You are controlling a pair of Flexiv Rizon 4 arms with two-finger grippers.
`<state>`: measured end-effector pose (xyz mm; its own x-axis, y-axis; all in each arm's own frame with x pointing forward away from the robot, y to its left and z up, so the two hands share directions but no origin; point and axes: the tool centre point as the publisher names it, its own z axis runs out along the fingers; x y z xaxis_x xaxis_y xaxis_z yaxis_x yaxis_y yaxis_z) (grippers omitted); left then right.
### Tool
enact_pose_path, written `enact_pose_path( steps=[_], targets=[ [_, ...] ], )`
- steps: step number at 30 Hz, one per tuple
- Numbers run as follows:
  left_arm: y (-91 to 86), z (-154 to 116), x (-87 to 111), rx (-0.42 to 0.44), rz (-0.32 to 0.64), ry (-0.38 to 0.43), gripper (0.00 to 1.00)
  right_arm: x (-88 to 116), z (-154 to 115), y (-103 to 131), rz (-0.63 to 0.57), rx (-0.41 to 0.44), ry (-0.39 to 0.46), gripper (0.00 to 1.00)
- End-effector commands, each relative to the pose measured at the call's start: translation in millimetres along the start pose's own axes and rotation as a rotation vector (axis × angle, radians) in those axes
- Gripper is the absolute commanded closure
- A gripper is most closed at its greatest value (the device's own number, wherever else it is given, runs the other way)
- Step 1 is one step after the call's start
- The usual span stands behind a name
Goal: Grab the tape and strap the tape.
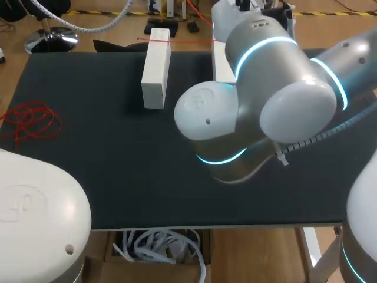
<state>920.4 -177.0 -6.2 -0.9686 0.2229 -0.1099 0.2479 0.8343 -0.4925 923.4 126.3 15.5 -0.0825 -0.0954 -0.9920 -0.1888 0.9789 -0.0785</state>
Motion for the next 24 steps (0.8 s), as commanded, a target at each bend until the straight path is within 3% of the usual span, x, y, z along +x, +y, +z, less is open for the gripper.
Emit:
enact_pose_path(
  steps=[1, 24],
  targets=[
    [-0.2, -0.6, 0.2, -0.004, -0.001, 0.001, 1.0, -2.4, 1.5, 3.4, -0.003, 0.001, 0.007, 1.0],
    [-0.2, -0.6, 0.2, -0.004, -0.001, 0.001, 1.0, 0.0, 7.7, 16.6, -0.007, -0.026, 0.017, 1.0]
  ],
)
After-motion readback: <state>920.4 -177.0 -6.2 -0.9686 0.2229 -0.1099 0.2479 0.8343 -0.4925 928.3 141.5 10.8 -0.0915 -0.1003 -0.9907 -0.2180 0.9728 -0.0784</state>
